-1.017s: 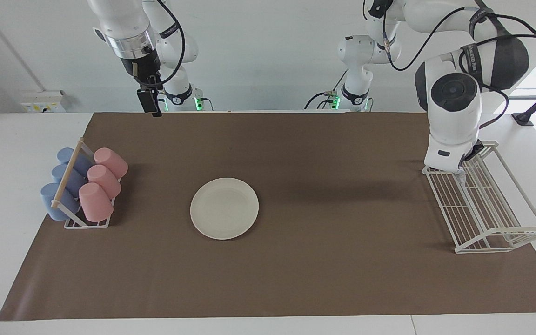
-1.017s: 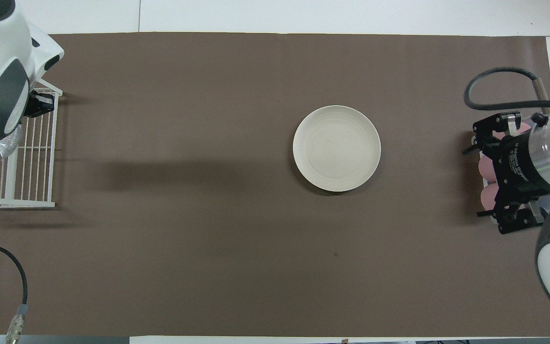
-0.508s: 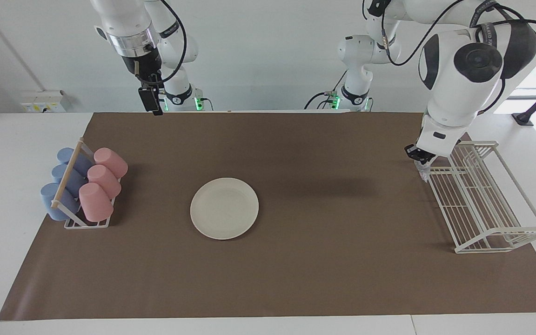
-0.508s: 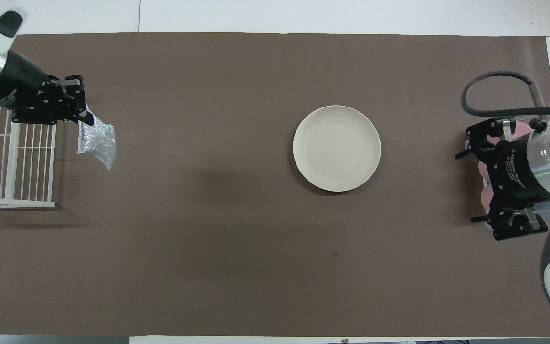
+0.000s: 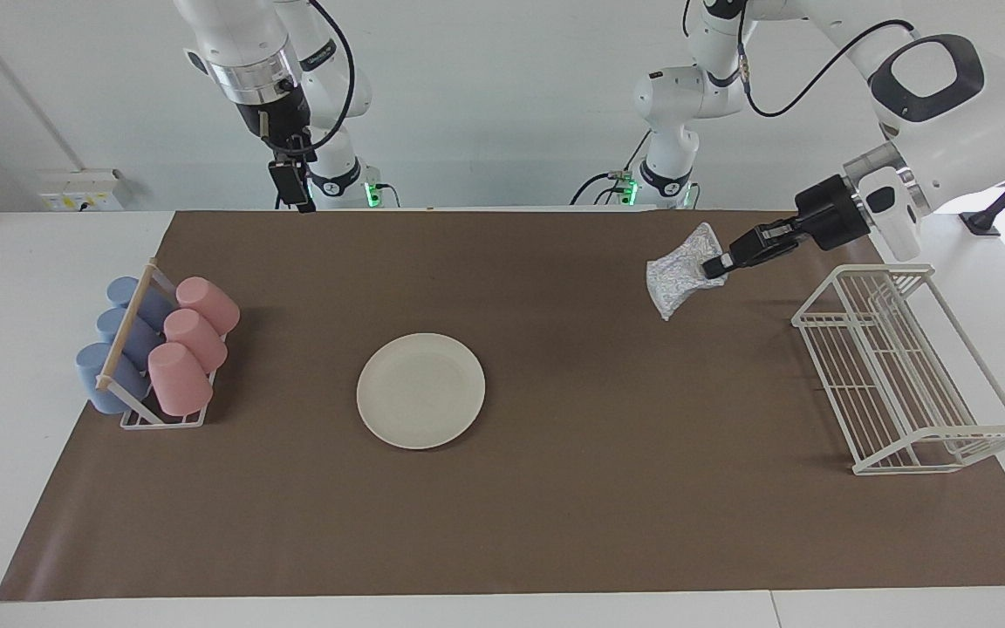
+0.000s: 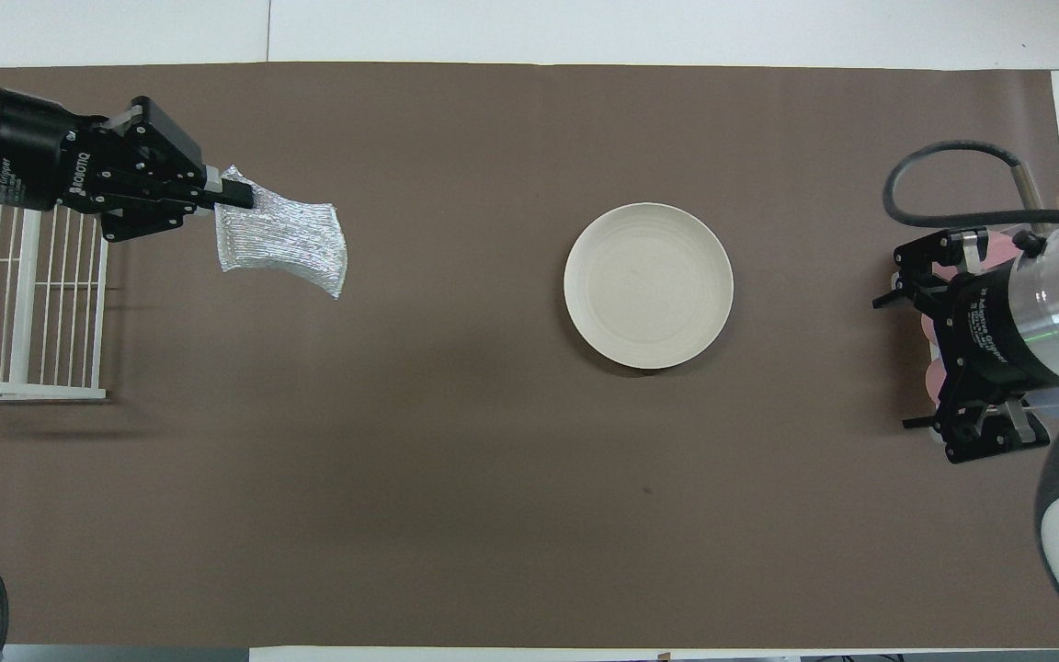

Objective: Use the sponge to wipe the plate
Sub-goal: 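Lift the sponge out with the left gripper while the right gripper rises, then carry the sponge toward the plate while the right gripper approaches it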

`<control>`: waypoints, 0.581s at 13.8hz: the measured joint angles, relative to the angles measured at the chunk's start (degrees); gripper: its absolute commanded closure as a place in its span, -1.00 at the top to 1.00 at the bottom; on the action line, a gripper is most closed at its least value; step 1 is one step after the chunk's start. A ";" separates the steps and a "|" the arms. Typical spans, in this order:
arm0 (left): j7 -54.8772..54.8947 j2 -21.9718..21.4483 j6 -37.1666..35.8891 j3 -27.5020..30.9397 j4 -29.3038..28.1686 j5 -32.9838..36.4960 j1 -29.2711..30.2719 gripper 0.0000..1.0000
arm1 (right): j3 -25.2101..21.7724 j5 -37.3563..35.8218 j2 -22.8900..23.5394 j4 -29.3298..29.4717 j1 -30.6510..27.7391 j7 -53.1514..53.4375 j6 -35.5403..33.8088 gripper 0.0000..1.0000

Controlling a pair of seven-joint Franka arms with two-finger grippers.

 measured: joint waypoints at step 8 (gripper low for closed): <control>17.67 -8.37 5.98 -1.05 -21.95 -23.76 -6.42 -1.00 | 0.28 0.31 0.36 -1.17 8.23 10.47 7.50 1.00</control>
